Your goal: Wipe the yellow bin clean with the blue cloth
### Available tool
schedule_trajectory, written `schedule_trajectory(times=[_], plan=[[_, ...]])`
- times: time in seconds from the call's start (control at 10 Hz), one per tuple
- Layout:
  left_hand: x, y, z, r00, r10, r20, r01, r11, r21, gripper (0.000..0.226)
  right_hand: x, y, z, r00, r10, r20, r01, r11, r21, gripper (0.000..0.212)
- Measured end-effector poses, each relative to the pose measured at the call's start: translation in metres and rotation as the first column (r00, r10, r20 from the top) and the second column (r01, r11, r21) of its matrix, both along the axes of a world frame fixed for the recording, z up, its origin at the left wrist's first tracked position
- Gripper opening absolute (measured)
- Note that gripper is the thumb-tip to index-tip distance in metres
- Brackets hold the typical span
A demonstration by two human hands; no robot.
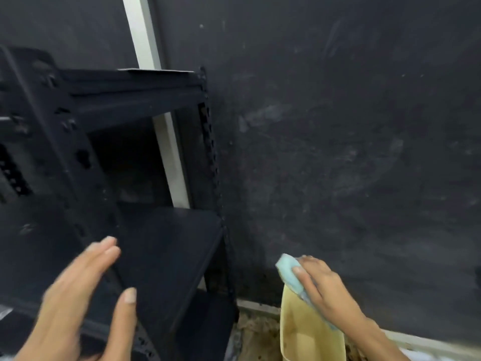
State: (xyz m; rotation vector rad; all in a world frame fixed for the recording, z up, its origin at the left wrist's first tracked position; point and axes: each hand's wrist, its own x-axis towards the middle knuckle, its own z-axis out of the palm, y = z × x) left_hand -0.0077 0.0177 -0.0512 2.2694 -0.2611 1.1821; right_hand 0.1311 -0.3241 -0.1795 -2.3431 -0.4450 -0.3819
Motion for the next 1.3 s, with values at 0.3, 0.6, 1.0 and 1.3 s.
schedule_trajectory(times=[0.3,0.6,1.0,1.3], plan=[[0.039,-0.019,0.004,0.925,0.244,0.291,-0.264,0.964,0.033,0.114,0.062,0.207,0.075,0.944,0.284,0.168,-0.258,0.953,-0.162,0.048],[0.059,-0.005,-0.003,0.937,0.17,0.306,-0.218,0.968,0.127,0.106,0.051,0.24,0.05,0.95,0.307,0.057,-0.26,0.878,-0.402,0.06],[0.053,-0.004,-0.002,0.961,0.149,0.234,-0.18,0.977,0.115,0.108,0.058,0.247,0.04,0.95,0.284,-0.127,-0.311,0.895,-0.32,0.063],[0.022,-0.015,0.006,0.973,0.157,0.171,-0.166,0.985,0.043,0.101,0.035,0.206,0.058,0.947,0.301,-0.117,-0.32,0.921,-0.221,0.064]])
